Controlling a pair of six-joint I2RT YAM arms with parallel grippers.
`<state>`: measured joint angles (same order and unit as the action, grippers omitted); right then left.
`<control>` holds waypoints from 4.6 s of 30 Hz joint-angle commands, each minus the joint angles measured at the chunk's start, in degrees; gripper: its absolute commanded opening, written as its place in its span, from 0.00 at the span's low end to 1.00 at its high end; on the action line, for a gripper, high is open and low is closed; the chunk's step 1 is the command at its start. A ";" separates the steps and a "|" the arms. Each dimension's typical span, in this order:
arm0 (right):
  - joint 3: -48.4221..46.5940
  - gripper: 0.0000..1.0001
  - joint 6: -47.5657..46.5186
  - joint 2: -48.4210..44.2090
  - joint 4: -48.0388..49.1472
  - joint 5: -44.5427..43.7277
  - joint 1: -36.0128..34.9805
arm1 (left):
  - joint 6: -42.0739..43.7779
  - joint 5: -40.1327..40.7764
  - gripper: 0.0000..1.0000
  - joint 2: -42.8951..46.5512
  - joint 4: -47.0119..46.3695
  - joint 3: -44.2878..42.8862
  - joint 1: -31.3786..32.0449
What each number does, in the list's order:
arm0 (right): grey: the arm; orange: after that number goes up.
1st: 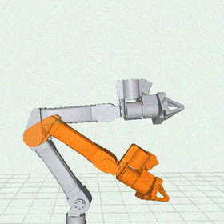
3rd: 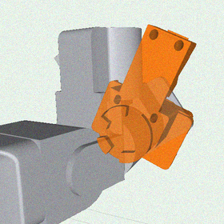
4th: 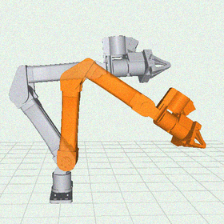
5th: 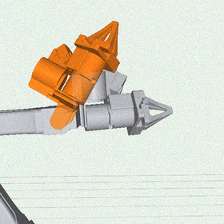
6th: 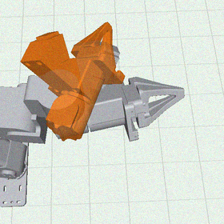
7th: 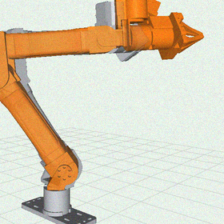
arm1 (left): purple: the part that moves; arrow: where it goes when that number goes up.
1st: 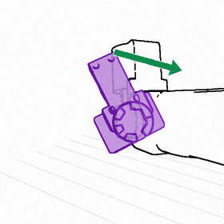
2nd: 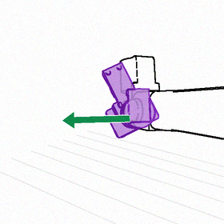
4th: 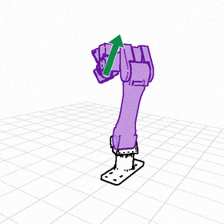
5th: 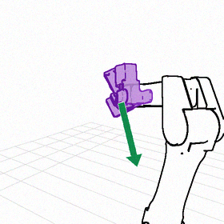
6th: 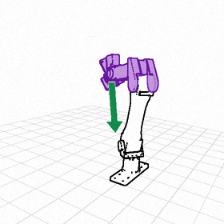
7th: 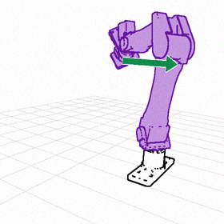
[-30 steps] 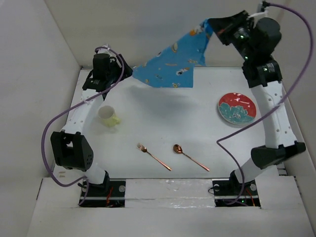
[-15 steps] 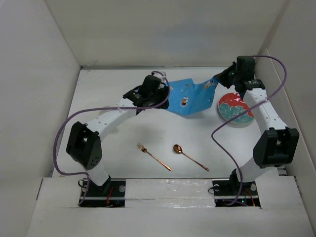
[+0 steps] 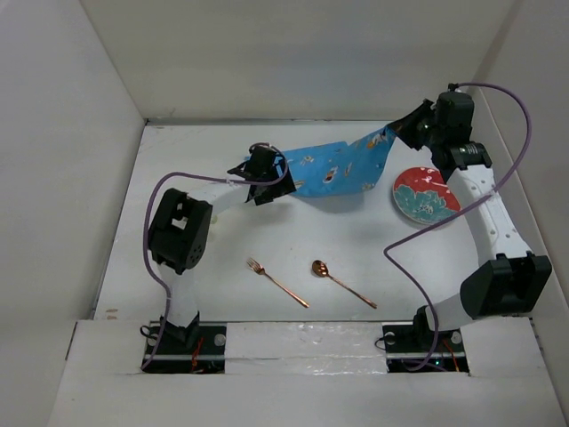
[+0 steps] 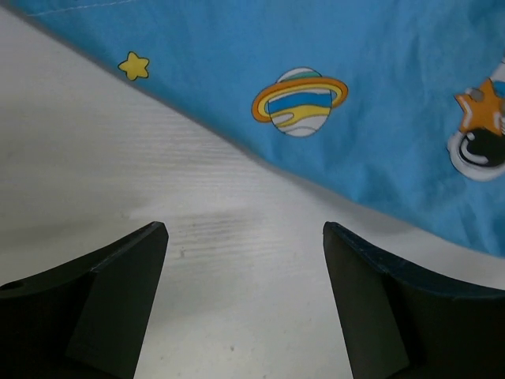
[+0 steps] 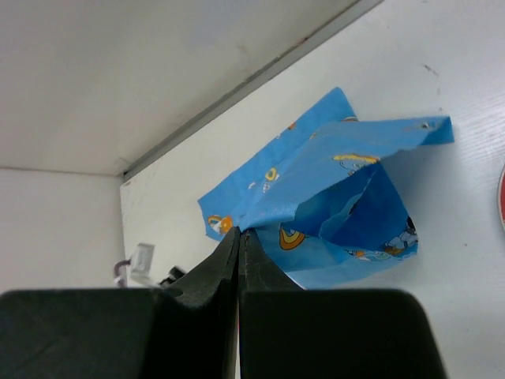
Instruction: Set the dinner table for one person
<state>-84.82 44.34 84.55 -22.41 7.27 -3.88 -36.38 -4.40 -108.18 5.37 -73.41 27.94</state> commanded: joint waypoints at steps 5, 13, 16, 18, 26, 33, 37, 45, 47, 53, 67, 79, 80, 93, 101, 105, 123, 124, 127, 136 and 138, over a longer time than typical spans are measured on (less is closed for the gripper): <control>-4.13 0.00 -3.99 -3.96 -0.44 3.01 -0.60 | -7.30 1.85 0.75 -8.53 0.24 -9.82 1.06; -3.16 0.00 -4.61 -5.01 -0.52 3.81 -1.13 | -12.83 7.30 0.63 -14.51 0.87 -13.86 1.06; -3.86 0.00 -5.05 -5.19 -0.70 3.72 -1.13 | -13.71 8.09 0.45 -16.62 2.19 -15.97 1.59; -4.39 0.00 -5.49 -4.84 -1.05 3.89 -1.13 | -14.33 8.88 0.23 -16.71 1.67 -16.07 1.59; -4.48 0.00 -7.07 -5.01 -1.84 4.51 -1.13 | -7.22 14.42 0.00 -7.86 1.40 -19.49 -0.08; -8.17 0.00 -6.02 -9.40 -7.28 6.27 -1.13 | 1.92 23.46 0.00 11.92 5.34 -17.56 -0.61; -8.89 0.00 -4.26 -12.56 -13.44 7.93 -1.13 | 7.19 25.76 0.00 21.42 8.86 -18.69 -1.14; 5.00 0.00 -4.52 -13.03 -7.74 4.16 -1.13 | 17.48 16.29 0.00 3.19 24.30 -42.30 -5.69; 5.45 0.00 -5.22 -10.13 -6.86 2.93 -1.13 | 18.36 12.95 0.00 -10.69 30.20 -59.28 -6.32; 0.27 0.00 -6.19 3.07 -8.88 -0.50 -1.75 | 15.73 10.30 0.72 -24.18 33.91 -64.14 -7.99; 1.14 0.00 -7.51 4.30 -5.18 -3.58 -2.98 | 10.37 11.69 0.04 9.72 15.47 -14.43 -4.13; 5.18 0.00 -9.62 1.49 -3.86 -0.50 -2.45 | 2.55 21.72 0.52 9.13 15.65 1.68 2.82; 5.53 0.00 -9.79 0.71 -3.95 -0.50 -1.93 | 1.15 22.15 0.53 9.04 15.03 2.56 2.82; 13.18 0.00 -9.44 -5.98 -2.81 4.07 -1.92 | -9.40 24.88 0.51 4.21 8.07 5.74 0.44; 13.54 0.00 -9.79 -6.07 -4.04 3.72 -0.70 | -10.46 27.86 0.51 -0.45 10.80 2.66 0.44; 13.71 0.00 -9.88 -6.33 -3.87 3.98 -0.16 | -10.73 28.05 0.51 -1.59 11.07 2.39 -0.60; 14.06 0.00 -9.62 -7.03 -3.34 7.06 3.79 | -3.70 29.36 0.27 -8.53 14.32 -3.23 -0.61; 14.32 0.00 -9.62 -7.30 -3.16 7.41 4.31 | -3.35 29.54 0.25 -8.71 14.58 -3.50 -0.61; 14.50 0.00 -9.53 -8.61 -3.07 8.02 4.32 | -1.59 29.71 0.18 -8.98 14.85 -3.94 -0.61; 14.25 0.00 -9.36 -9.94 -3.07 9.60 4.32 | 0.60 28.93 0.00 -1.10 15.64 -4.90 -0.61; 10.84 0.00 -9.27 -9.85 -4.30 9.96 4.32 | 1.75 28.40 0.00 2.25 16.60 -7.79 -0.61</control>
<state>-69.47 35.38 75.61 -28.10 15.42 0.03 -36.82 25.12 -113.47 18.35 -77.41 27.62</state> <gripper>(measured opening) 0.010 0.007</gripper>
